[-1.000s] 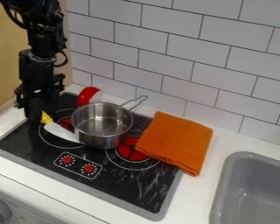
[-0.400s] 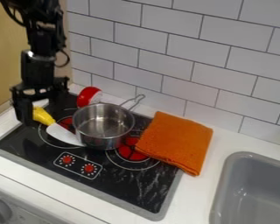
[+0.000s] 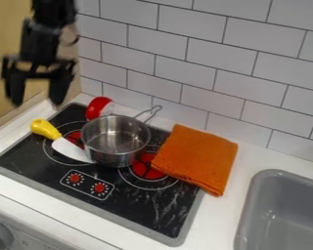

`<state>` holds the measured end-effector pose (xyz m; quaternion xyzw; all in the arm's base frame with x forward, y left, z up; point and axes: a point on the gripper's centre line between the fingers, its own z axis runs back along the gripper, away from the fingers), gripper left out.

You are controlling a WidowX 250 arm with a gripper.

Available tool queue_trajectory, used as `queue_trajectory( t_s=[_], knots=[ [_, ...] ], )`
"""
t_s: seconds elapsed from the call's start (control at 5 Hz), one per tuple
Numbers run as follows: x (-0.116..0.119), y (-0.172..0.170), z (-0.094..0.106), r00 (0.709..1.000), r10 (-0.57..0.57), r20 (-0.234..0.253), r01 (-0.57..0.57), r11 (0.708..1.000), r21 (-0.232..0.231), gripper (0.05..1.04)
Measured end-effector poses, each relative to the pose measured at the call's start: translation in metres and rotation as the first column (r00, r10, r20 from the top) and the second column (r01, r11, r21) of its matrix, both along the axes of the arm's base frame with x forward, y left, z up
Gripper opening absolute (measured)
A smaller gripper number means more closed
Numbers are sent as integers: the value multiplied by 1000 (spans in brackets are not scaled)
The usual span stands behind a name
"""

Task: Put the yellow knife to the left stove

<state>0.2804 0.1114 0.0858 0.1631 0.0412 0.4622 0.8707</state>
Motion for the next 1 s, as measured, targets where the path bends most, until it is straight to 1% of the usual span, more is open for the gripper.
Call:
queue_trajectory(
  t_s=[0.2,0.4,0.6,0.8,1.0],
  knots=[
    [15,-46,12,965,-262,-9,262,965,-20,999],
    [9,-98,28,872,-483,73,488,871,-56,999],
    [-18,-143,28,734,-673,92,679,722,-133,999],
    [-37,-190,19,545,-831,107,834,527,-163,999],
    [-50,-220,16,455,-882,119,881,428,-201,999]
  ],
)
